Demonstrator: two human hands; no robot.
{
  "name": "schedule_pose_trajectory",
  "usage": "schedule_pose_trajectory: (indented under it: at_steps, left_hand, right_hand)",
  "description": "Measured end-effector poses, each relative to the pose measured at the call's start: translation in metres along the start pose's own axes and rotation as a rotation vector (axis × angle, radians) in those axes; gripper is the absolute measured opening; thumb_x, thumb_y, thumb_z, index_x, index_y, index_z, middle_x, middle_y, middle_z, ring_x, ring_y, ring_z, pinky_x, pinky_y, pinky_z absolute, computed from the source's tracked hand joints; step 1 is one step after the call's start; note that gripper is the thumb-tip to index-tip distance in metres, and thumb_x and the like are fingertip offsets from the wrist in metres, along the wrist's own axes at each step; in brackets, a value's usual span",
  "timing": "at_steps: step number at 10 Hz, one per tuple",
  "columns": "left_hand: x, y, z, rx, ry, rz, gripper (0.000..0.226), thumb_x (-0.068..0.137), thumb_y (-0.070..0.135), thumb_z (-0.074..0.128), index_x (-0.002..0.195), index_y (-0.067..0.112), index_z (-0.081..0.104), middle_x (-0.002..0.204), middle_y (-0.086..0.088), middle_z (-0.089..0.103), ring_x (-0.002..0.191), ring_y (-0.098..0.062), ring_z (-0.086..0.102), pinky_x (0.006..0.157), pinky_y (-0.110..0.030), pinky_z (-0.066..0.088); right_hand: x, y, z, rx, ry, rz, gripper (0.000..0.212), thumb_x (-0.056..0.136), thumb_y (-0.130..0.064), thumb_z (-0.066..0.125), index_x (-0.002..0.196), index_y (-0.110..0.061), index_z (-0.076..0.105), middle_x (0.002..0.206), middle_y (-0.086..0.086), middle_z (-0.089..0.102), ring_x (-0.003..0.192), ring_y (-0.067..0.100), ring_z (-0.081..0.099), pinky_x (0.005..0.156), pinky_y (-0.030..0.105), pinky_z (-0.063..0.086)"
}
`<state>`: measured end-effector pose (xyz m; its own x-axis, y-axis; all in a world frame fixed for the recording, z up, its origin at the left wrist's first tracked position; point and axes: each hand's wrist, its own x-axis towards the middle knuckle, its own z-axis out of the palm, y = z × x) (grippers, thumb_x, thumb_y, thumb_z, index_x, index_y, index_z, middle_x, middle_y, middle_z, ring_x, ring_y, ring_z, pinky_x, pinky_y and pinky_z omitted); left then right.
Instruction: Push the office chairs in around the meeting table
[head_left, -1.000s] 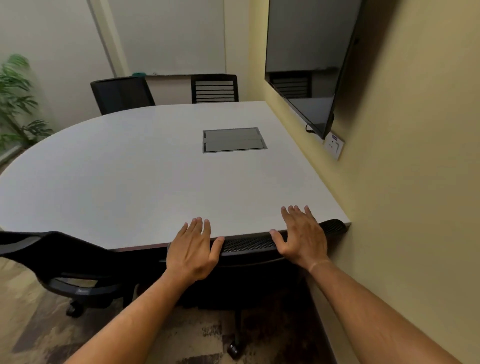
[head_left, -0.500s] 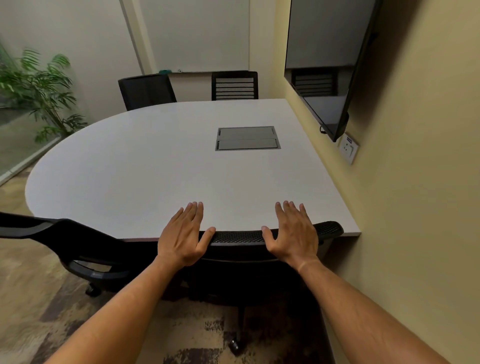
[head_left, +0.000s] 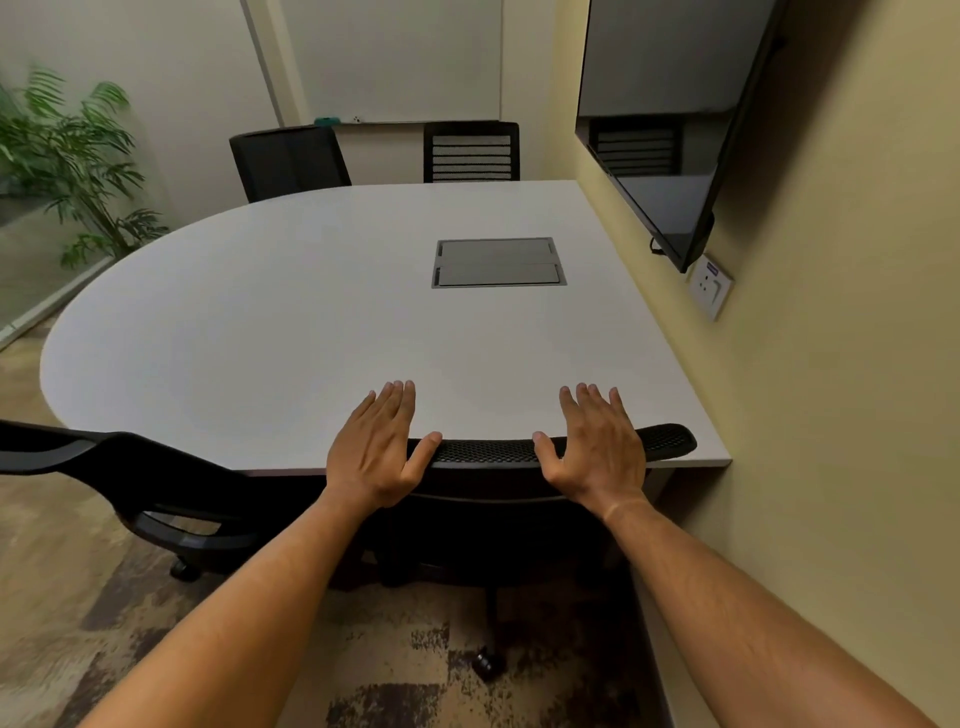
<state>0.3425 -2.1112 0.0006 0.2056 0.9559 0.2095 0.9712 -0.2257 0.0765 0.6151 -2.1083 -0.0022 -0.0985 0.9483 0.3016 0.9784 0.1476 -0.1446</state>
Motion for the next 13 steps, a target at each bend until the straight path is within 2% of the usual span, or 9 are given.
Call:
schedule_pose_trajectory:
  at_steps: [3,5,8,9,11,13]
  left_hand:
    - [0.010,-0.016,-0.003,-0.009,0.012,0.054,0.088,0.090,0.066,0.011,0.152,0.004,0.017,0.158,-0.015,0.024,0.148,-0.021,0.019,0.121,-0.033,0.010]
    - [0.002,-0.015,-0.004,-0.016,0.004,0.053,0.089,0.089,0.067,0.008,0.152,0.004,0.016,0.158,-0.014,0.023,0.148,-0.021,0.017,0.121,-0.032,0.005]
    - [-0.014,-0.009,-0.006,-0.033,-0.030,0.038,0.095,0.085,0.069,-0.002,0.153,0.003,0.004,0.162,-0.013,0.008,0.150,-0.020,0.003,0.120,-0.030,-0.004]
    - [-0.015,-0.004,-0.012,-0.024,-0.021,0.045,0.094,0.085,0.069,0.001,0.153,0.003,0.001,0.162,-0.015,0.006,0.150,-0.022,0.000,0.120,-0.031,-0.005]
    - [-0.011,0.008,-0.039,-0.015,0.057,0.037,0.092,0.087,0.069,0.006,0.153,0.007,-0.005,0.162,-0.015,-0.003,0.150,-0.023,-0.006,0.121,-0.036,-0.005]
    - [0.008,0.014,-0.085,0.042,0.172,0.009,0.093,0.083,0.072,-0.002,0.153,0.011,-0.012,0.161,-0.012,-0.013,0.148,-0.024,-0.013,0.119,-0.037,-0.009]
  right_hand:
    - [0.007,-0.009,0.002,-0.010,0.016,0.011,0.080,0.084,-0.059,0.033,0.139,-0.004,0.048,0.143,0.022,0.049,0.137,0.033,0.041,0.120,0.047,0.020]
    - [0.002,-0.012,0.002,-0.037,0.004,0.008,0.081,0.085,-0.061,0.031,0.140,-0.003,0.047,0.143,0.023,0.048,0.138,0.033,0.040,0.120,0.049,0.017]
    - [-0.015,-0.020,-0.004,-0.023,-0.060,0.045,0.092,0.083,-0.068,0.013,0.152,-0.006,0.022,0.157,0.022,0.024,0.147,0.032,0.018,0.122,0.046,0.003]
    - [-0.019,-0.027,-0.009,0.009,-0.060,0.027,0.093,0.083,-0.068,0.014,0.153,-0.007,0.016,0.159,0.021,0.017,0.149,0.031,0.012,0.122,0.046,0.003]
    - [-0.008,-0.038,-0.035,-0.001,0.012,-0.047,0.094,0.085,-0.070,0.021,0.155,-0.009,0.006,0.161,0.019,0.009,0.150,0.030,0.006,0.122,0.046,0.004]
    - [0.015,-0.052,-0.080,0.003,0.153,-0.116,0.093,0.086,-0.067,0.029,0.154,-0.008,0.008,0.161,0.020,0.012,0.149,0.032,0.010,0.121,0.047,0.006]
